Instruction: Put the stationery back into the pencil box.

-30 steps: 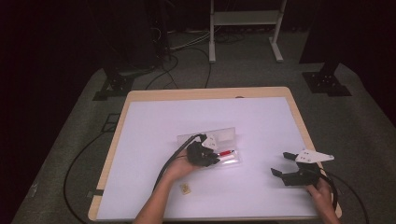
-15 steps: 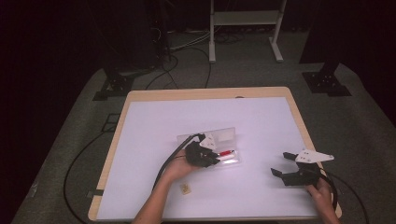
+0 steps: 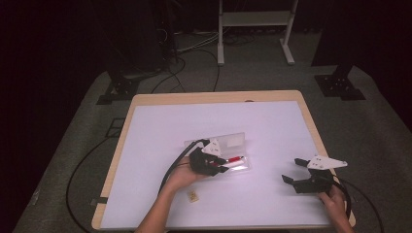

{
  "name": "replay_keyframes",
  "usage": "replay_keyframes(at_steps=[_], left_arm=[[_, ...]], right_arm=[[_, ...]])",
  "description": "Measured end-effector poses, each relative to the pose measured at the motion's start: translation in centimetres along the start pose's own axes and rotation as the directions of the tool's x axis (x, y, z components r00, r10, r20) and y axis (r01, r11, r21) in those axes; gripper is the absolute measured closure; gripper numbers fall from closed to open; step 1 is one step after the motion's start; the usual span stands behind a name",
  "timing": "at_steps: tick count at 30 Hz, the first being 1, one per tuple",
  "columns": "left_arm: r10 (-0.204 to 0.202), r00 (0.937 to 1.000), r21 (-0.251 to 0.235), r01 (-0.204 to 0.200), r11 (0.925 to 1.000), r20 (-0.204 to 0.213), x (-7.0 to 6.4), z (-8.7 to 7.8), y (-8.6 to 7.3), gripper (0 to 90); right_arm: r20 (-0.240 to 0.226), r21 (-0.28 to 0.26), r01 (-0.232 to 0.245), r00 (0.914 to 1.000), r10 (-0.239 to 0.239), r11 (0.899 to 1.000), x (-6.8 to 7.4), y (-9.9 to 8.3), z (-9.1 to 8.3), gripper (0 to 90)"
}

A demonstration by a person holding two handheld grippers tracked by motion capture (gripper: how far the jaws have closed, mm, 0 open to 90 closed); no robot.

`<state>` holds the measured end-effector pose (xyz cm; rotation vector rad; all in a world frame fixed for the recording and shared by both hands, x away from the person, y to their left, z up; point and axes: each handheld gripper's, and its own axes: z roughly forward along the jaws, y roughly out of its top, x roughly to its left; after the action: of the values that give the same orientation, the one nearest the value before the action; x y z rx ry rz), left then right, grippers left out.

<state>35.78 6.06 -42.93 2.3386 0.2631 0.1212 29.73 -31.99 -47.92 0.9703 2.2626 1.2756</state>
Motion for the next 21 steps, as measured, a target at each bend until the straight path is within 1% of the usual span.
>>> replay_keyframes(at_steps=[2,6,10,14,16,19,21], left_arm=[[0.013,0.9999,0.01,-0.013,0.9999,-0.001,-0.1,-0.2,0.0,66.1],[0.019,0.9998,0.002,-0.019,0.9998,-0.005,-0.5,-0.7,0.0,63.9],[0.009,0.9999,-0.011,-0.01,0.9999,-0.01,-0.9,-1.2,-0.2,61.7],[0.005,0.9999,-0.007,-0.005,1.0,-0.01,-1.3,-1.6,-0.5,59.1],[0.012,0.9998,0.0,-0.012,0.9999,-0.015,-1.4,-1.8,-0.7,58.7],[0.002,0.9998,-0.014,-0.002,0.9999,-0.018,-1.7,-2.2,-0.9,57.8],[0.011,0.9993,-0.012,-0.011,0.9999,-0.036,-1.9,-2.6,-1.0,56.4]], right_arm=[[0.001,0.001,-0.001,1.0,0.001,1.0,0.0,0.0,0.0,13.8],[0.003,0.002,-0.001,1.0,0.001,1.0,0.0,0.0,0.0,13.8],[0.003,0.003,-0.001,1.0,0.001,1.0,0.0,0.0,0.0,13.8],[0.003,0.002,-0.004,1.0,0.004,1.0,-0.1,0.0,0.0,13.8],[0.004,0.002,-0.004,1.0,0.004,1.0,-0.1,0.0,0.0,13.8],[0.005,0.002,-0.005,1.0,0.005,1.0,-0.1,0.0,0.0,13.8],[0.005,0.001,-0.007,1.0,0.007,1.0,-0.1,0.0,0.0,13.8]])
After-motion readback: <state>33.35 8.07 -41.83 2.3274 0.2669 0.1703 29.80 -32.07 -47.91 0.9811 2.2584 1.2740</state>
